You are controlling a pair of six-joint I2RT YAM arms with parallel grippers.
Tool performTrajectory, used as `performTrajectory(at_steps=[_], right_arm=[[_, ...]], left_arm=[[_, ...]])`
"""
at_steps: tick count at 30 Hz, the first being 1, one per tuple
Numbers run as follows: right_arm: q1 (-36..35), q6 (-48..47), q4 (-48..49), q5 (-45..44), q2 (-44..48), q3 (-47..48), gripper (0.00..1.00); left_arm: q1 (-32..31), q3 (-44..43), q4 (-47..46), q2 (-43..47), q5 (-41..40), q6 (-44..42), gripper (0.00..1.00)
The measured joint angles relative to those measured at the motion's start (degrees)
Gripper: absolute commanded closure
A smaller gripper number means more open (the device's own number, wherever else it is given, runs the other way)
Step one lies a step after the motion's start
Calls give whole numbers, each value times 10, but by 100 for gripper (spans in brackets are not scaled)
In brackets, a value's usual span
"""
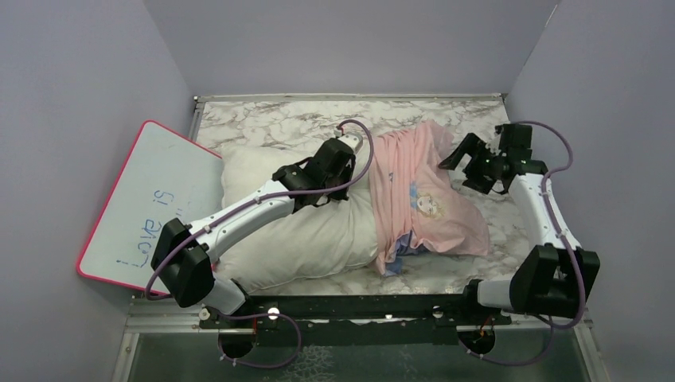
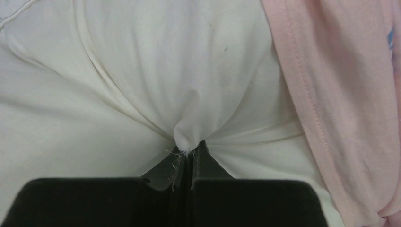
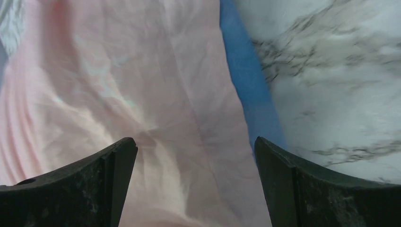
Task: Remove the pillowcase from the pillow
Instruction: Remove the pillow from the pillowcase.
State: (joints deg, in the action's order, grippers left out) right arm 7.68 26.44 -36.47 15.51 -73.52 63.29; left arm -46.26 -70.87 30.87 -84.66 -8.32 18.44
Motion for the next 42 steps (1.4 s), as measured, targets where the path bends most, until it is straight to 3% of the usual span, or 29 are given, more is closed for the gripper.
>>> performTrajectory(at_steps=[2,5,8,9,11,12,14,21,28,35,42], right_arm=[[3,15,30,69,-30,-37,10],[6,46,88,175,-91,-84,38],[12,74,142,257,-137,-103,51],[13,77,149,266,-139,-103,55],[14,76,142,257,-130,-92,84],[14,74,134,245,-125,-79,92],[13,64,106,181,-114,-41,98],[18,50,29,-33,-44,46,99],[19,42,-33,-128,-37,70,100],[45,38,-70,-142,-40,126,97],[63,10,-94,-60,-96,239,92]], left_arm=[[0,5,-5,2,0,1,100],[0,9,-10,5,0,2,100],[0,9,-13,5,0,2,100],[0,9,-13,5,0,2,100],[0,9,-13,5,0,2,100],[0,9,-13,5,0,2,100],[0,9,-13,5,-1,2,100],[1,9,-14,5,-7,2,100],[1,16,-19,8,-12,2,100],[1,21,-27,12,-17,2,100],[1,22,-39,15,-21,9,100]])
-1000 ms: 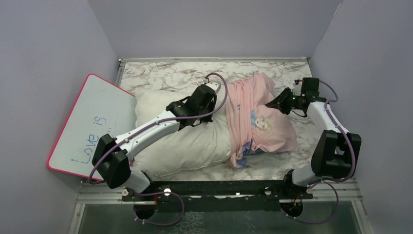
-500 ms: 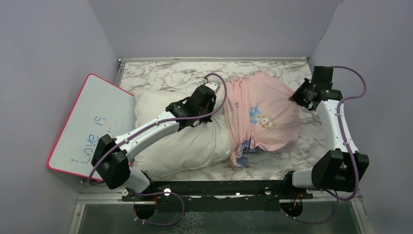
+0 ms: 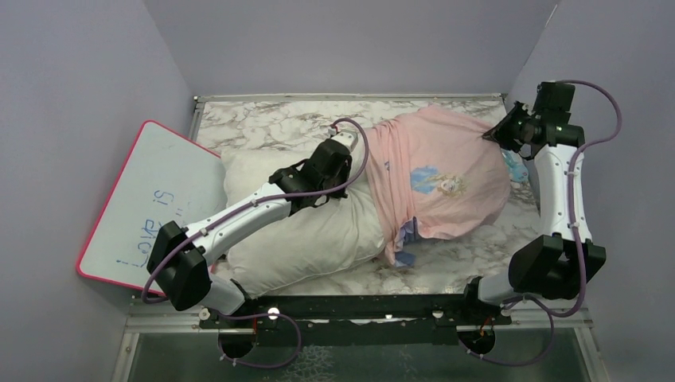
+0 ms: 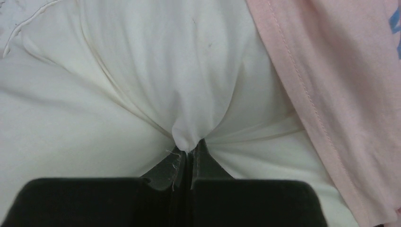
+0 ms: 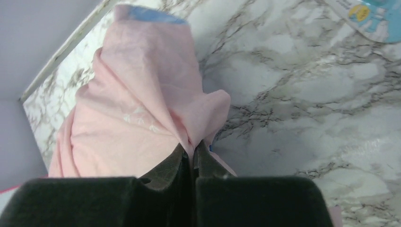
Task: Remove the pillowcase from the pillow
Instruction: Remove the pillow from the pillowcase.
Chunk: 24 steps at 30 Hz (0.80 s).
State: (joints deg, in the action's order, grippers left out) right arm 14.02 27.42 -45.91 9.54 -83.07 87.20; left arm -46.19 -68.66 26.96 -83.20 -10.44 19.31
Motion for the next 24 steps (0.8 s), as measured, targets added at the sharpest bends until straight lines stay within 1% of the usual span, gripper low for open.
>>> performTrajectory(at_steps=[2,4,8,10,11,12,13,14,17,19,21,23,24], right_arm=[[3,-10,9,44,2,-7,89],[9,-16,34,108,6,-30,86],[13,-29,83,249,7,-104,75],[10,-42,87,295,7,-139,65],[9,-49,88,311,7,-152,57],[9,-54,88,325,8,-163,47],[7,-60,88,336,8,-172,39],[6,-64,90,344,9,-180,35],[5,-76,97,363,14,-202,26],[1,-81,97,365,13,-208,22],[-6,-87,98,362,10,-208,20],[-22,-91,99,358,5,-207,21],[-32,-93,100,356,-1,-207,25]], left_arm=[[0,7,-3,6,0,5,100],[0,11,-7,10,0,9,100],[-2,11,-13,10,6,12,100],[-2,9,-14,9,9,12,100],[-2,8,-14,7,10,12,100],[-2,7,-14,5,10,12,100],[-2,4,-14,2,12,12,100],[-2,2,-13,-1,13,12,100],[-2,-5,-12,-9,17,12,100],[-2,-7,-11,-12,20,12,100],[-2,-8,-10,-13,22,12,100],[-2,-9,-10,-13,23,12,100],[-2,-9,-10,-13,23,12,100]])
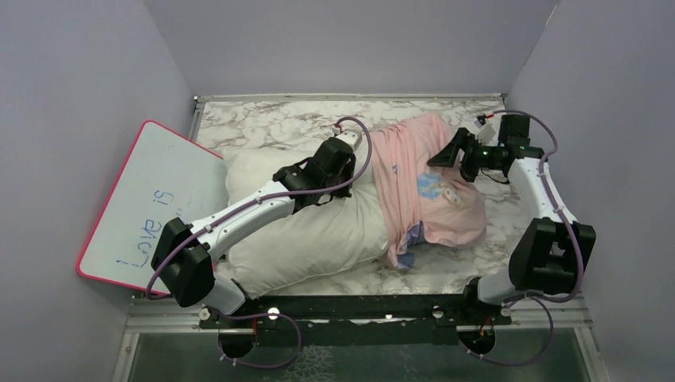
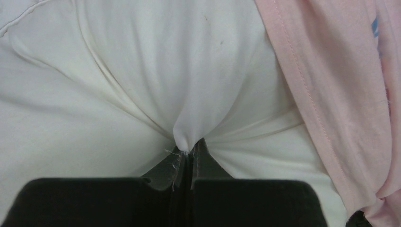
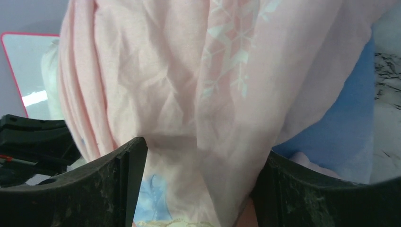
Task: Remove the pillowcase from the pillow
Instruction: Remove the pillow from the pillowcase.
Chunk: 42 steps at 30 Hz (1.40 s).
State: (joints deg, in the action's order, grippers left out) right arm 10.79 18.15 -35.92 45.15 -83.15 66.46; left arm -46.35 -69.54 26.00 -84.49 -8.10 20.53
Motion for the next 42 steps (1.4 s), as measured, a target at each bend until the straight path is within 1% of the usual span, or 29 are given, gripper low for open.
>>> performTrajectory(at_steps=[1,2,3,4,8,10,11,14,16,18,20,26,35,42], right_arm=[[-10,0,2,-3,-7,0,30],[-20,0,3,-8,-16,0,39],[-28,1,6,-15,-24,0,46],[-33,3,8,-27,-30,0,50],[-40,24,7,-108,-28,3,90],[-42,38,2,-171,-23,19,98],[-43,41,1,-197,-20,28,99],[-43,50,-3,-291,-9,73,99],[-36,55,-11,-337,-6,104,99],[-19,63,-24,-377,-6,137,99],[-3,69,-40,-398,-5,151,99],[4,74,-91,-428,-6,182,99],[4,74,-125,-431,-9,227,99],[0,67,-162,-428,-11,264,95]], left_arm=[[0,0,0,0,0,0,100],[0,0,0,0,1,0,100],[0,-1,0,0,1,0,100],[0,-1,0,0,1,0,100],[0,-1,-1,0,2,0,100],[0,-1,-1,0,1,0,100],[0,-1,-1,0,1,0,100],[0,4,-6,2,-1,0,100],[0,10,-12,5,-4,0,100],[0,15,-17,6,-8,0,100],[2,23,-25,9,-14,2,100],[7,43,-42,19,-15,10,100],[56,76,-66,44,21,24,100],[63,81,-69,48,28,26,100]])
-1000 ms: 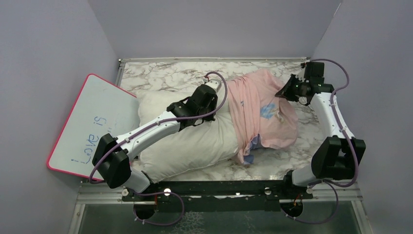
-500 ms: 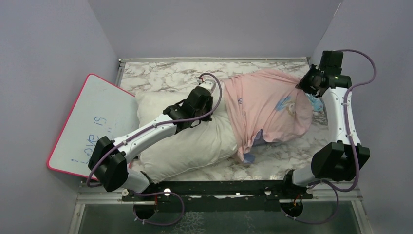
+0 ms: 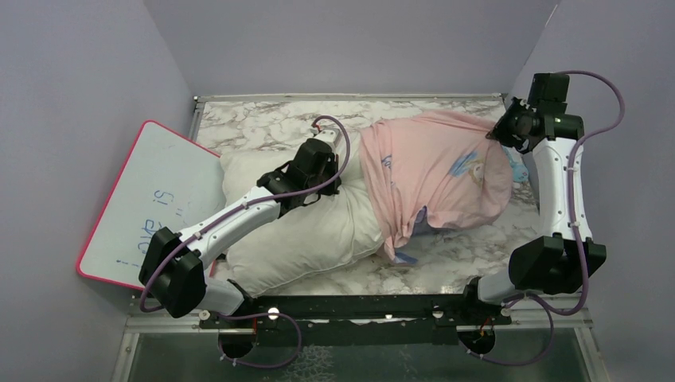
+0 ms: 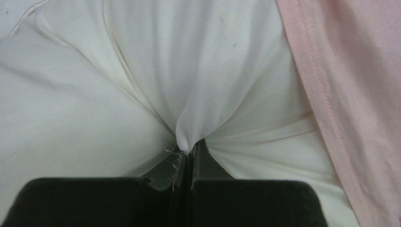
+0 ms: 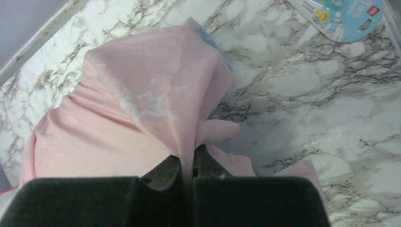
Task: Remove the pillowcase from the pillow
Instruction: Remove the pillow from the pillowcase.
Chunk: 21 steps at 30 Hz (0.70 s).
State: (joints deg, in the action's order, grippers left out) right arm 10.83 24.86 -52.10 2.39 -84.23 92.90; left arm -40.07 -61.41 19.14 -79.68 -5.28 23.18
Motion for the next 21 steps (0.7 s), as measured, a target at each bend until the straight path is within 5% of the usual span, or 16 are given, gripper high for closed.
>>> performTrajectory(at_steps=[8,10,12,15,19,21], right_arm=[[15,-19,54,176,5,-33,79],[19,-16,95,256,14,-90,64],[19,-15,116,315,13,-136,38],[11,-27,121,367,-2,-169,19],[-12,-44,127,388,-17,-177,16],[-31,-51,132,389,-24,-180,24]], left_arm=[[7,8,-1,14,12,2,100],[8,9,0,16,19,2,100],[10,9,0,17,27,2,100],[11,9,0,17,36,1,100],[14,7,0,15,42,1,100],[14,6,0,14,44,1,100]])
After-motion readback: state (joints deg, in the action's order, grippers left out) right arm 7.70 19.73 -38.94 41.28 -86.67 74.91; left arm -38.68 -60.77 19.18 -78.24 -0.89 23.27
